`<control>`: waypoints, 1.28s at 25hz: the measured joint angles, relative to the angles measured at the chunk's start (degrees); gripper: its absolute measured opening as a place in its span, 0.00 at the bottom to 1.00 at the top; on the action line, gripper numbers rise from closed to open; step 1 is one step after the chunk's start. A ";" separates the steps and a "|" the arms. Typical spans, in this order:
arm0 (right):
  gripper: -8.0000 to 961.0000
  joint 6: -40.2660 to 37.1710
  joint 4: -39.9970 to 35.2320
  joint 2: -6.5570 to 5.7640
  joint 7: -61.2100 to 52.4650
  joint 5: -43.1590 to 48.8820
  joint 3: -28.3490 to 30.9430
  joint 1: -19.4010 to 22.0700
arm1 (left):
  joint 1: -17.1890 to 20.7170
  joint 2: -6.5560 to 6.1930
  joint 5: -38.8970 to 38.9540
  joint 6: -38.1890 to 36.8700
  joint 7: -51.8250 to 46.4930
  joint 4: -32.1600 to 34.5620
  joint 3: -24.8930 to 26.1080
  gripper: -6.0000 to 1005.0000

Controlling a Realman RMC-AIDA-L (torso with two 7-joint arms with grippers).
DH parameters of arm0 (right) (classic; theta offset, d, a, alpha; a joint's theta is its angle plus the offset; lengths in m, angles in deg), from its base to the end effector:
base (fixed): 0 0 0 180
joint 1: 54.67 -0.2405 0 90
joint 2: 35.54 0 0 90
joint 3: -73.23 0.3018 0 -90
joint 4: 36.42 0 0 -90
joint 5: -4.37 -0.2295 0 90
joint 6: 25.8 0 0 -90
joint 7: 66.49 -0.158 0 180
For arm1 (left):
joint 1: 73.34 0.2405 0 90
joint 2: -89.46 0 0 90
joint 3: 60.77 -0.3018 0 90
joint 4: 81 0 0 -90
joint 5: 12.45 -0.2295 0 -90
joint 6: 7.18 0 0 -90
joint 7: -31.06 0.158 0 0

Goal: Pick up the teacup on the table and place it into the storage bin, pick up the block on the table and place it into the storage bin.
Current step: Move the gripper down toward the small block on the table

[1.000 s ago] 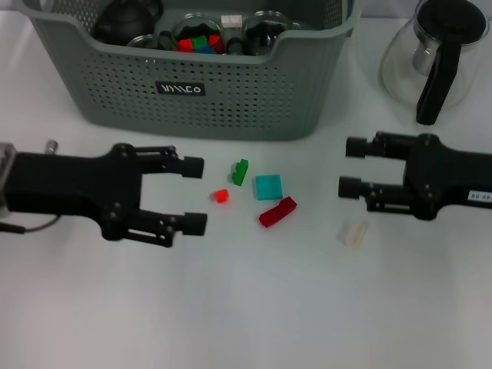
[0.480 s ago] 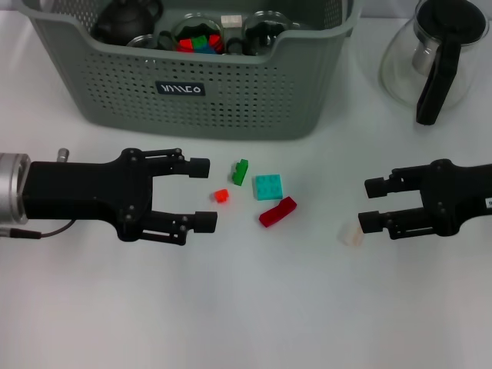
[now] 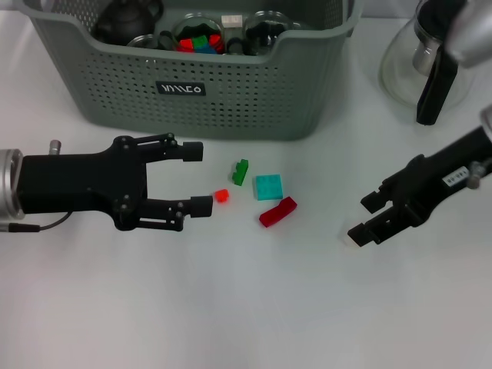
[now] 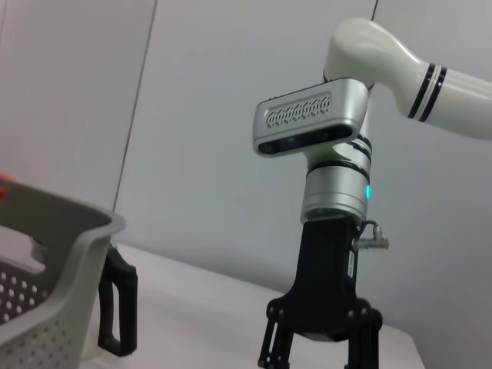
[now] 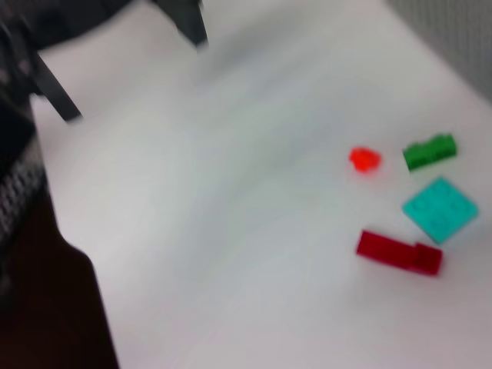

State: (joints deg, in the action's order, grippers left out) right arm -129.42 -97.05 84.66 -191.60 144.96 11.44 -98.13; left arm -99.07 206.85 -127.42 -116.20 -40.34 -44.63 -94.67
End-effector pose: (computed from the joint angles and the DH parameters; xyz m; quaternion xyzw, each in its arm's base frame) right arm 0.2029 0.3885 -0.0403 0.9531 -0.2815 0.1071 0.0296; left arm -0.3114 0.3088 -0.0082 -0.9335 -0.1566 -0.3189 0.0491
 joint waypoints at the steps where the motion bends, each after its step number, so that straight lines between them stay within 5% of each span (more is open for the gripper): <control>1: 0.77 0.04 0.07 0.05 -1.22 1.11 -1.00 -1.00 | -0.05 0.07 0.04 0.00 0.26 -0.25 0.31 0.86; 17: 0.77 9.83 1.25 0.61 -14.38 7.03 -18.18 -3.28 | -0.06 0.36 0.15 0.07 1.71 -1.03 3.72 0.86; 32: 0.77 14.67 4.90 0.68 -19.28 6.13 -21.84 -3.85 | 0.24 0.41 0.25 2.15 2.05 -2.62 3.76 0.86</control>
State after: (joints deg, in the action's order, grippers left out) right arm -114.75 -92.15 85.34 -210.88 151.09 -10.39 -101.99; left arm -98.82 207.25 -127.17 -114.05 -38.28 -47.25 -90.91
